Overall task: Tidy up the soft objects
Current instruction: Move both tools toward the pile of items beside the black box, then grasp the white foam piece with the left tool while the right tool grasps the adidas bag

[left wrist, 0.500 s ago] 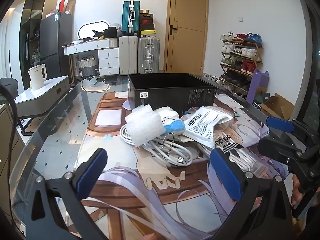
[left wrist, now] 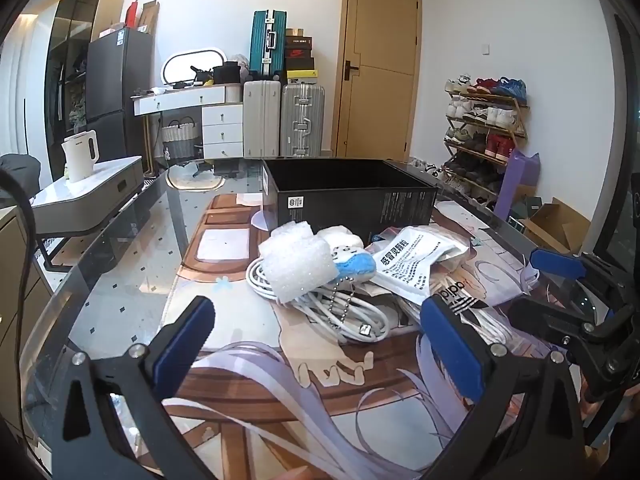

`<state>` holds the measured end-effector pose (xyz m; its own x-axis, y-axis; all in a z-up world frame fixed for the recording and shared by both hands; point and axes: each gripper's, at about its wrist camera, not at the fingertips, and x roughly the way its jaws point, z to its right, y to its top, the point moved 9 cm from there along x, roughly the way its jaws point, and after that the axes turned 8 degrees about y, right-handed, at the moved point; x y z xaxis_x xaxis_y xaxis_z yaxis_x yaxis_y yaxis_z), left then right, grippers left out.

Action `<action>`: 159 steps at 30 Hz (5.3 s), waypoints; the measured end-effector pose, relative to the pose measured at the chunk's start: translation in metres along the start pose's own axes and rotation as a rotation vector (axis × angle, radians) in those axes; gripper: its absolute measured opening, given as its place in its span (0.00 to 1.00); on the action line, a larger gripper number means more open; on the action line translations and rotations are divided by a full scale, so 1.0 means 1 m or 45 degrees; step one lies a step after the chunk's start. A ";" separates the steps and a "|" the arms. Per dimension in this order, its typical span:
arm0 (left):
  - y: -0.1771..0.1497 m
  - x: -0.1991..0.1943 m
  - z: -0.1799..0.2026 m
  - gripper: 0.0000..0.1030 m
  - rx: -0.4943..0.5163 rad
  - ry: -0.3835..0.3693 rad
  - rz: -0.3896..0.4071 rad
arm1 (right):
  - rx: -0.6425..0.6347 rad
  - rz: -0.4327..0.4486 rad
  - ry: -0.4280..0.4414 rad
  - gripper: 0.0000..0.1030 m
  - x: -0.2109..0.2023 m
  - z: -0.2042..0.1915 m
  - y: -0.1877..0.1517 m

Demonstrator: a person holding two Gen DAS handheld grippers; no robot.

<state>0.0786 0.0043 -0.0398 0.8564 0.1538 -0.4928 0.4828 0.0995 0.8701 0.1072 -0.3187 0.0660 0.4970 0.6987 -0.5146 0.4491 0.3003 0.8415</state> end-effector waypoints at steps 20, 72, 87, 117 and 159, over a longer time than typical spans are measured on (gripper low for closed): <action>0.000 -0.001 -0.004 1.00 -0.003 0.009 0.012 | -0.001 -0.009 -0.008 1.00 0.001 0.000 -0.003; 0.002 -0.001 -0.008 1.00 -0.003 0.023 0.059 | 0.004 -0.052 -0.022 1.00 0.007 0.005 -0.011; 0.001 0.003 -0.018 1.00 -0.016 0.032 0.037 | 0.025 -0.135 -0.006 1.00 0.029 0.001 -0.012; 0.018 0.015 -0.034 1.00 0.025 0.062 -0.015 | -0.023 -0.332 -0.024 0.61 0.077 -0.016 -0.027; 0.005 0.050 -0.081 1.00 0.087 0.247 -0.185 | -0.003 0.023 -0.021 0.41 0.004 -0.009 0.016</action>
<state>0.1088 0.0916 -0.0608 0.7291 0.3290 -0.6001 0.6152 0.0689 0.7853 0.1098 -0.3056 0.0788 0.5174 0.6930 -0.5021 0.4384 0.2892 0.8510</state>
